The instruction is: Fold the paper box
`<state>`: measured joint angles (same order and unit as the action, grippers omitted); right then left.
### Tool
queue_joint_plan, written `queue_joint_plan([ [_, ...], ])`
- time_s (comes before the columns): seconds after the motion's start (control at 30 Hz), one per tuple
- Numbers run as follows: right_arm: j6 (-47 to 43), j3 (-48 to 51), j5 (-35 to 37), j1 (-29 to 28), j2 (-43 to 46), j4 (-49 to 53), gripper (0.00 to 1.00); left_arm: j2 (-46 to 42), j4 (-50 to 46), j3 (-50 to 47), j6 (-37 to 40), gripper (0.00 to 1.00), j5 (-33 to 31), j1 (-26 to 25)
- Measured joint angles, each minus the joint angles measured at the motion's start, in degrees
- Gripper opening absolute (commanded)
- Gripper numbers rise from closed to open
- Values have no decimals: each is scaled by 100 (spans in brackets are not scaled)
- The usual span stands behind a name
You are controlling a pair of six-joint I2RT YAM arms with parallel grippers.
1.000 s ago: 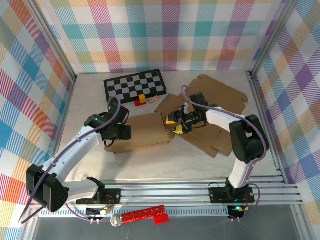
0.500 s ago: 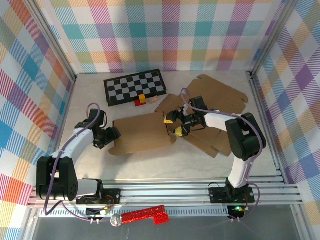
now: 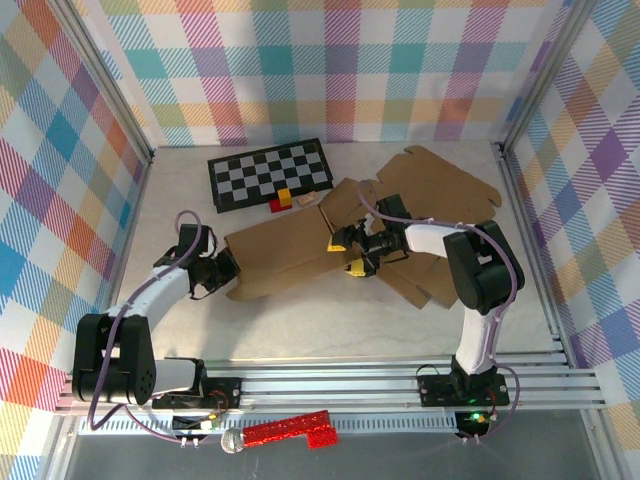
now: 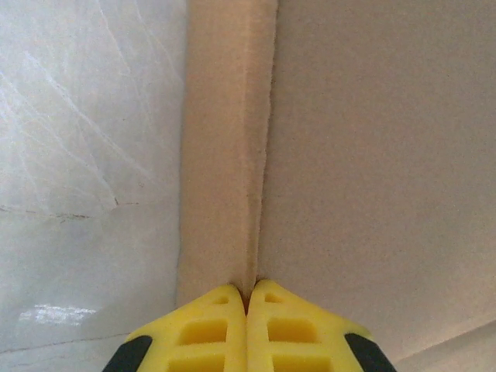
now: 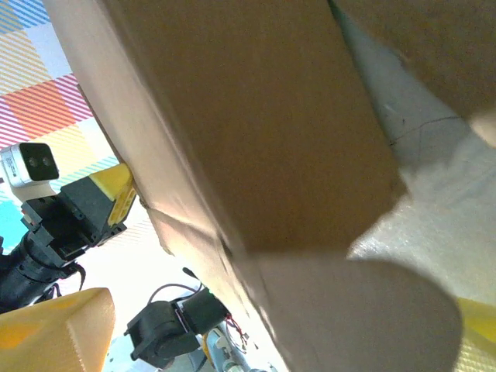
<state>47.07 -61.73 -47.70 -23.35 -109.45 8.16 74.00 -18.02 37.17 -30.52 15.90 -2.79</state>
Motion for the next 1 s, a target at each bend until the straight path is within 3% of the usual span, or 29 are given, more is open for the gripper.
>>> queue_joint_plan([
  [0.2, -378, -179, 210, 2, 234, 754, 90, -551, 35, -404, 4, 0, 149, 186],
  [0.43, -1106, -1038, 295, 129, 236, 1652, 92, -1008, 184, -927, -13, 0, 1086, 870],
  [0.7, -1915, -2361, 435, 203, -553, 2461, 92, -968, 811, -1290, -350, 0, 1858, 1123],
  [1.0, -2013, -3150, 592, 203, -1386, 2835, 88, -970, 1163, -1486, -656, 0, 2098, 1172],
])
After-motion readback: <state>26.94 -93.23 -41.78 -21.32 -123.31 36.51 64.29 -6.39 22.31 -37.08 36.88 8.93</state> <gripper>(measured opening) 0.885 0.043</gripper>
